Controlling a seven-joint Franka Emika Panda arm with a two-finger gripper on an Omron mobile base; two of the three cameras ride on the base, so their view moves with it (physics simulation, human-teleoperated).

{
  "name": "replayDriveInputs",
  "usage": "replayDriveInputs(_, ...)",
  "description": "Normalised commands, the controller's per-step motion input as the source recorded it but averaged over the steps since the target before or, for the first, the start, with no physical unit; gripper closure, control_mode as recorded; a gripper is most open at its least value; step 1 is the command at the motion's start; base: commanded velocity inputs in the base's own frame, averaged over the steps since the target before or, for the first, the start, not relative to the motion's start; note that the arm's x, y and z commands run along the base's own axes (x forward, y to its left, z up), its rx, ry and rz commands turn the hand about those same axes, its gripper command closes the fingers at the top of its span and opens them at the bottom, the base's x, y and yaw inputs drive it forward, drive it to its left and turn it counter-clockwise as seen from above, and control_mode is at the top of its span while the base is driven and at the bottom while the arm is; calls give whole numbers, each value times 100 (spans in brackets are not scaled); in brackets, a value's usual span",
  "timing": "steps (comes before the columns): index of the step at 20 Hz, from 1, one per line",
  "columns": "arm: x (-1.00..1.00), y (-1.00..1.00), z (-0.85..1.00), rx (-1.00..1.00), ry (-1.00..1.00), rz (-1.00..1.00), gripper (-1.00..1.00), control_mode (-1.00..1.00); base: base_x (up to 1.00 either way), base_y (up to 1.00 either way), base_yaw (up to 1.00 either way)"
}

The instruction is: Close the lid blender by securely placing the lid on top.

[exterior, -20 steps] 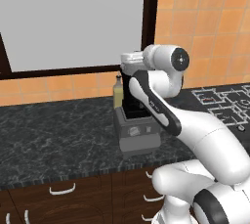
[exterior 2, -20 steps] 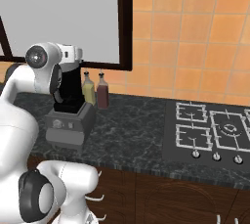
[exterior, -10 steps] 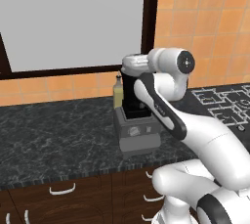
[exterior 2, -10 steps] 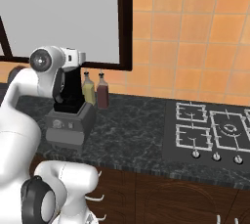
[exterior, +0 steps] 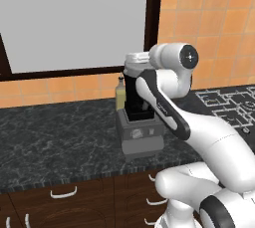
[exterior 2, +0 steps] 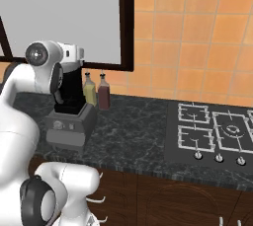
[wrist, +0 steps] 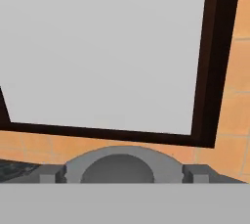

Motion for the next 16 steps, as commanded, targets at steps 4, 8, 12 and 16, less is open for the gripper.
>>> replayDriveInputs(4,0,-2,85,0,0,-2,-100,-100,0,0,0)
replayDriveInputs(8,-40,-31,36,0,1,-4,-100,-100,0,0,0)
replayDriveInputs(12,-90,-72,-4,4,4,-11,-100,-100,0,0,0)
replayDriveInputs(16,-100,-90,-42,9,0,-19,-100,-100,0,0,0)
